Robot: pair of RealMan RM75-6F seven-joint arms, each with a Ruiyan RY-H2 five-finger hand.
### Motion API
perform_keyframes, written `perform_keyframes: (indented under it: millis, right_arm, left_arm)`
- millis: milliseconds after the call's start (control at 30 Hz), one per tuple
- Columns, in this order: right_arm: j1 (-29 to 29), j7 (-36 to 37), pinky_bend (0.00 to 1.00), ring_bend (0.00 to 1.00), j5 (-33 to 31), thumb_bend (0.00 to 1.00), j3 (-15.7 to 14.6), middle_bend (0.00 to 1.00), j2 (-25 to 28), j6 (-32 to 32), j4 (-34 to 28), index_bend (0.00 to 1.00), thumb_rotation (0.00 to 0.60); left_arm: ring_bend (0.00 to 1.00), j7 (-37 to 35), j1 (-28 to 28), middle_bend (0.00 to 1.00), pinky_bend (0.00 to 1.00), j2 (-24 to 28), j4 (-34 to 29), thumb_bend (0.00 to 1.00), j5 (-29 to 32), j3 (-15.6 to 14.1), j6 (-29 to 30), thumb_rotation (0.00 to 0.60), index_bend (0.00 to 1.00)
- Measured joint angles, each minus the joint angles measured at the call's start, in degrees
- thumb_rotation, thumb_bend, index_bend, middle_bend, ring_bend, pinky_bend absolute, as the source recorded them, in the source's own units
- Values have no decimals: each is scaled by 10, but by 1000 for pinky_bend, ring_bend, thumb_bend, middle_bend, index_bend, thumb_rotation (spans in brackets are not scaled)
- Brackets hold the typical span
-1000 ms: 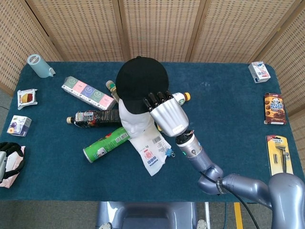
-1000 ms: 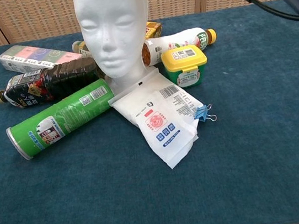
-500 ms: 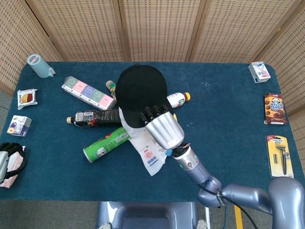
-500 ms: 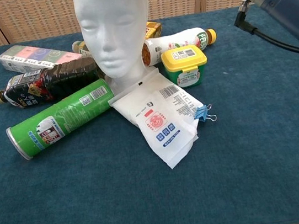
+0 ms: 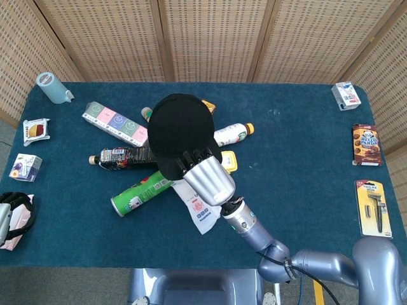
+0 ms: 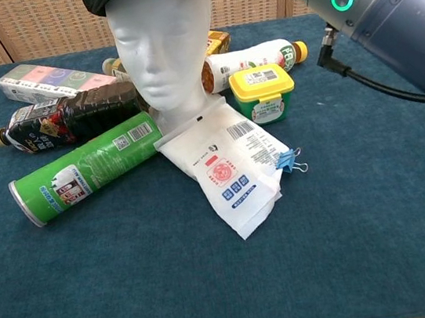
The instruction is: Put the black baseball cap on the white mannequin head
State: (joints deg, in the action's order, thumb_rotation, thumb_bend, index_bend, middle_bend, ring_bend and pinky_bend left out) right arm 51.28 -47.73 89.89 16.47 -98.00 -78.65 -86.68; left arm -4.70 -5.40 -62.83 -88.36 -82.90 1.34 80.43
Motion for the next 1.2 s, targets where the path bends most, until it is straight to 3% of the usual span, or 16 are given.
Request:
perform_keyframes:
  millis: [733, 933, 1200]
  right_arm:
    - [-16, 21, 764, 643, -10, 462, -13, 555, -4, 31, -14, 617, 600]
    - [-24, 29, 757, 626, -8, 425, -23, 533, 4, 38, -20, 530, 600]
    - [-27, 50, 679, 540, -1, 335, -27, 446, 13, 46, -27, 319, 600]
  left_arm:
    - [267, -3, 3, 381, 298, -2, 3, 311, -3, -3, 0, 600, 520]
    - [268, -2, 2, 381, 298, -3, 0, 312, -6, -3, 1, 600, 519]
    - [267, 0, 2, 381, 298, -2, -2, 312, -6, -2, 3, 600, 519]
